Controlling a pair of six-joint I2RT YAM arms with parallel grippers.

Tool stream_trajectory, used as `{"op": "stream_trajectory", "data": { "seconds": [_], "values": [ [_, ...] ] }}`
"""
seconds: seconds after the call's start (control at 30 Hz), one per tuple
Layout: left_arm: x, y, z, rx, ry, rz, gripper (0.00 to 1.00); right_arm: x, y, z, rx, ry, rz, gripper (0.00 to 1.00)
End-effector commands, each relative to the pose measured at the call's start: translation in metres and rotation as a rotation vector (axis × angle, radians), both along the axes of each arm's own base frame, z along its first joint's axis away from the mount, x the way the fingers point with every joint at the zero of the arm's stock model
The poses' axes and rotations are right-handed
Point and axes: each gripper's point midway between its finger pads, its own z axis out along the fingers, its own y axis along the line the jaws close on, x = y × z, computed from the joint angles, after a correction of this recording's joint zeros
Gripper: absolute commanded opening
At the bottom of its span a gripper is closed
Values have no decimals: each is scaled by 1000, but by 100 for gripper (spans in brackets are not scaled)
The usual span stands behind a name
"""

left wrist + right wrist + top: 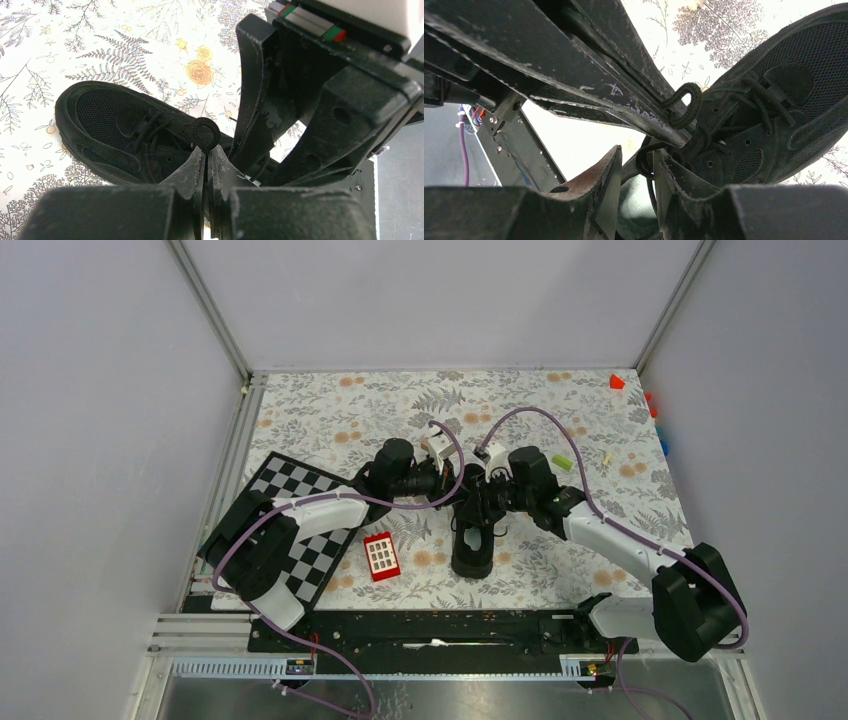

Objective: Tie the shoes
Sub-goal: Cross the shoelace with the shoelace.

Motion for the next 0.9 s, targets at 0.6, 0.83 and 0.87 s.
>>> {"op": "stream_trajectory", "data": {
  "seconds": [0.6,0.83,0.87],
  "values": [
    [6,-8,25,-59,-56,-13,0,9,-5,-2,-101,-59,-17,29],
    [5,-9,25,-61,-50,-16,0,10,-8,-2,-130,-87,-31,0],
    [5,-8,25,-61,-50,-16,0,10,-9,-1,-131,-94,-39,0]
  ]
}}
